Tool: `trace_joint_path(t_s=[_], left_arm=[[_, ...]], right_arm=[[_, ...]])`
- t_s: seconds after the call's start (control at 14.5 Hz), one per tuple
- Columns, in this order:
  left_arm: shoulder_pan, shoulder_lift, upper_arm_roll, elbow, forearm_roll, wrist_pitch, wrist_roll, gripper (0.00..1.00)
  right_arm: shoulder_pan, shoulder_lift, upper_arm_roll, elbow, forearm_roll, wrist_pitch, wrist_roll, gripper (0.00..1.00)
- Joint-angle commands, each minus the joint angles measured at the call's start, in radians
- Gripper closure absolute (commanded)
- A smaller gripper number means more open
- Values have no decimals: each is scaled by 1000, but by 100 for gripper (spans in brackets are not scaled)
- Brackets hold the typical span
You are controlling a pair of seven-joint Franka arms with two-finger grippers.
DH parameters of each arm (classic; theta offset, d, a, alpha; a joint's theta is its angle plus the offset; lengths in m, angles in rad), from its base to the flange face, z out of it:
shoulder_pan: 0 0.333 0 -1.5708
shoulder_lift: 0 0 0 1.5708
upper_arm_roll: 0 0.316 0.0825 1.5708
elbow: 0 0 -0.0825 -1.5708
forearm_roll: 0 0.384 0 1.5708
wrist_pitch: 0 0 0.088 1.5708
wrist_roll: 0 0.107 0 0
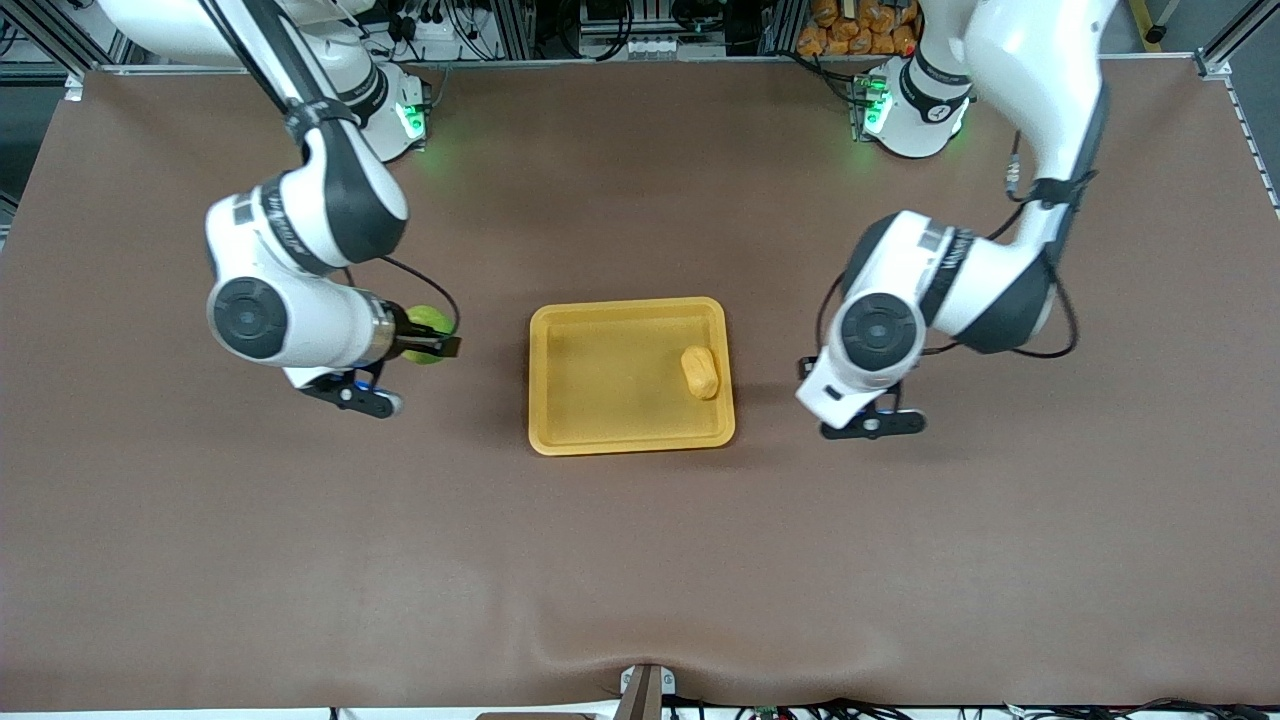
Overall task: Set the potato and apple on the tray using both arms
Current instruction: 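Lower the apple onto the tray while the left gripper withdraws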
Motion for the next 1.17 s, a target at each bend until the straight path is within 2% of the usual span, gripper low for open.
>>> trace_joint_path(t_s=[0.0,0.48,0.76,1.1], left_arm=[[77,-143,-13,-132,-31,-3,139,0],[278,-234,-13,-157,-45,-72,408,0],[288,-209,-11,-154,-71,-69,436,0],[305,-179,-10,-151,-105,-69,437,0]], right_arm=[[-5,30,37,8,10,46,78,100],[-1,138,141,16,1,215,325,100],[17,177,143,19,7,275,427,100],[28,252,173,45,1,368,561,100]])
